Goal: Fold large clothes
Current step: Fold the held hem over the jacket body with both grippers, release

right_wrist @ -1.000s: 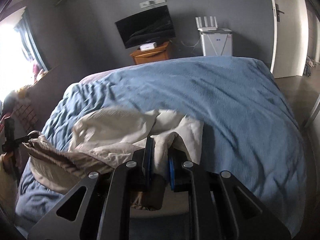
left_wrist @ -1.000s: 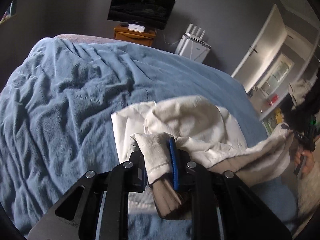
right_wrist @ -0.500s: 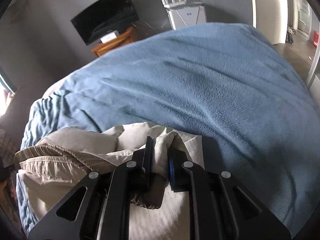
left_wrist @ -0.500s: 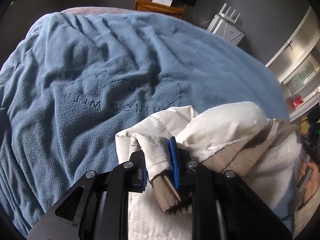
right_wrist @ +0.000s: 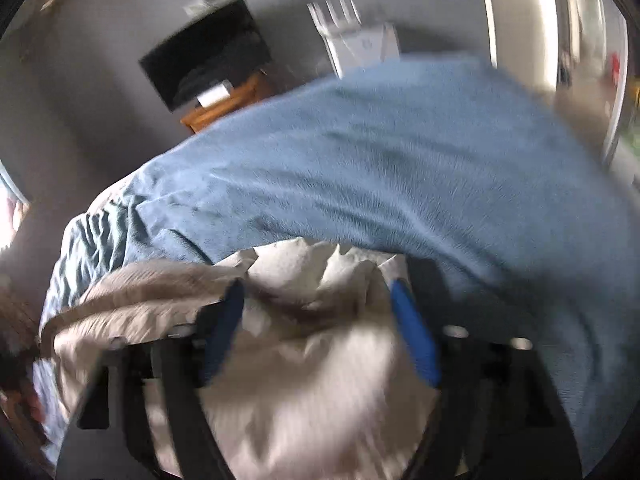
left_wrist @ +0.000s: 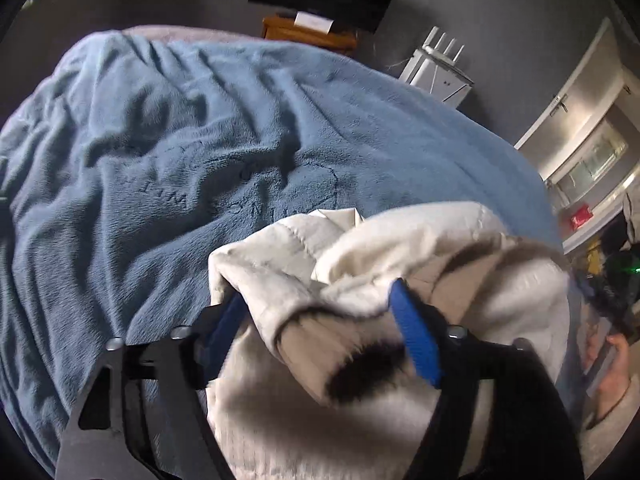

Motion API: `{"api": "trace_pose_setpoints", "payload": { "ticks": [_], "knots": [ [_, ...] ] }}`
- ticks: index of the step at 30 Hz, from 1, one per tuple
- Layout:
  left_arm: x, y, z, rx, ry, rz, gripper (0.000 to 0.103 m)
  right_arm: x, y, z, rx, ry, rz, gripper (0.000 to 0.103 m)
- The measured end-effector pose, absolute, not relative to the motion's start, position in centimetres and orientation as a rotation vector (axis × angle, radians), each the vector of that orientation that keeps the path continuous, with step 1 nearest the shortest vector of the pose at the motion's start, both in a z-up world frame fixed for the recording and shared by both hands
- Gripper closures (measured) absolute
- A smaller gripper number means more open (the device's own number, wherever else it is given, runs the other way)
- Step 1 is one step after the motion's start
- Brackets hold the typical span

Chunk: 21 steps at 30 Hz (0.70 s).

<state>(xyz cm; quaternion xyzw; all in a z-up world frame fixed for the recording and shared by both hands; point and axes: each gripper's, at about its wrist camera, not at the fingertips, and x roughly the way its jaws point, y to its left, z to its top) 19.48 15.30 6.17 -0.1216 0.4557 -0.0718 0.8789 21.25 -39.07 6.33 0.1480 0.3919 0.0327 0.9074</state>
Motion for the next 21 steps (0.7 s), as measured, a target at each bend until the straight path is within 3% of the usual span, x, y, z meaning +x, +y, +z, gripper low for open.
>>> {"api": "trace_pose_setpoints", "payload": {
  "ticks": [2,8,21],
  "knots": [
    [17.4,15.1,7.1,-0.218,0.891,-0.103,0.005,18.9,-37.9,7.2,0.230,0.781,0.101,0.019],
    [11.2,13.5,7.8,-0.205,0.858,-0.123,0.007,11.1,-34.2,6.9,0.071,0.798,0.213,0.011],
    [2.2,3.1,1.6,0.129,0.797,-0.187,0.007,3.5,-28.6,0.2,-0.110,0.785,0.256,0.011]
  ]
}}
